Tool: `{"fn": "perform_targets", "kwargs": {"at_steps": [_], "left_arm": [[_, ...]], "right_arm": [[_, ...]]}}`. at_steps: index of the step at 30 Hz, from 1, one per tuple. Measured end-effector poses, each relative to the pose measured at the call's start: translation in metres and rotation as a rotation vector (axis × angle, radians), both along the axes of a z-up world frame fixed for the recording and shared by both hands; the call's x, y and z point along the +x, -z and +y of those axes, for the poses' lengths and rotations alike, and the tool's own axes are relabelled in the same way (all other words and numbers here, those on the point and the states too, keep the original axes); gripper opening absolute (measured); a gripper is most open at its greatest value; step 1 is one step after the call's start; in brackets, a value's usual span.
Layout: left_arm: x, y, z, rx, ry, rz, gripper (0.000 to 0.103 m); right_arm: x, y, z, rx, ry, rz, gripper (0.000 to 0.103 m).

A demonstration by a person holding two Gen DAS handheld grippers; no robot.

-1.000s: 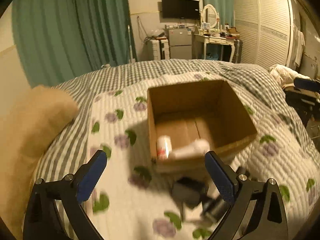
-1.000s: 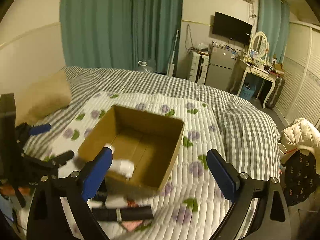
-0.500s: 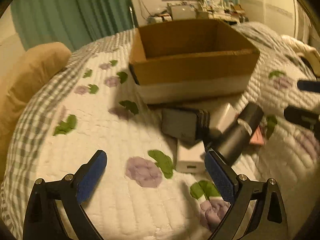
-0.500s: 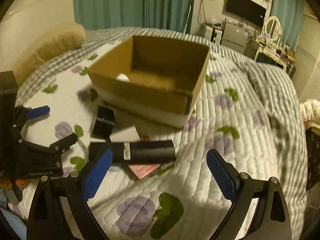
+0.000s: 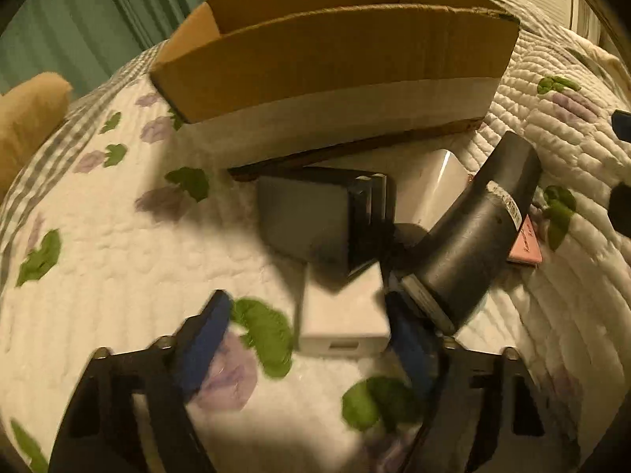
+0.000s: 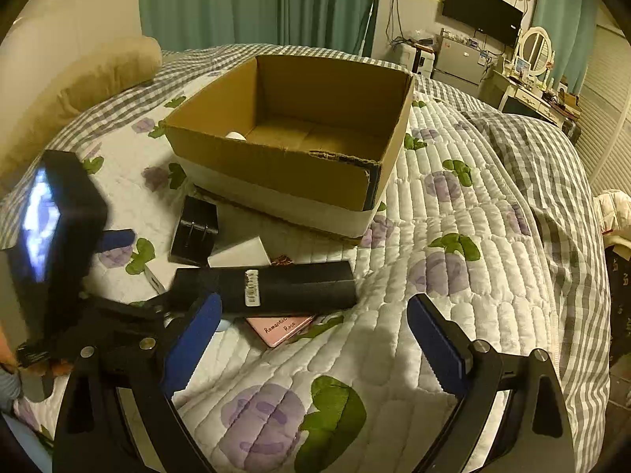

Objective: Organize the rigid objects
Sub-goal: 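Grasp the white charger with left gripper while right grasps black cylinder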

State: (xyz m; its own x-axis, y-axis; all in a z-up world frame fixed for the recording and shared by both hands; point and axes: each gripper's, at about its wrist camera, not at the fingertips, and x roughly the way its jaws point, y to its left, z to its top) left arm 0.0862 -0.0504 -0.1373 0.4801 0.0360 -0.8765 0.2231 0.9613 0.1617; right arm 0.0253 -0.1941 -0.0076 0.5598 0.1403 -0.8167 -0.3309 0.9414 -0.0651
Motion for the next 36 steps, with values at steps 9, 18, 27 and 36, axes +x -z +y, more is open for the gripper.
{"fn": "perform_targets", "kwargs": {"at_steps": [9, 18, 27, 36], "left_arm": [[-0.015, -0.016, 0.008, -0.117, -0.005, -0.003, 0.040], [-0.027, -0.062, 0.042, -0.143, -0.104, -0.148, 0.040], [-0.015, -0.058, 0.062, -0.176, -0.139, -0.156, 0.040], [-0.019, -0.053, 0.065, -0.200, -0.137, -0.144, 0.040]], "right_arm": [[0.003, 0.001, 0.006, -0.036, -0.037, 0.025, 0.095], [0.024, 0.019, 0.022, 0.007, 0.084, 0.204, 0.095], [0.071, 0.059, 0.034, 0.053, 0.272, 0.340, 0.096], [0.058, 0.072, 0.067, 0.007, 0.114, 0.364, 0.075]]}}
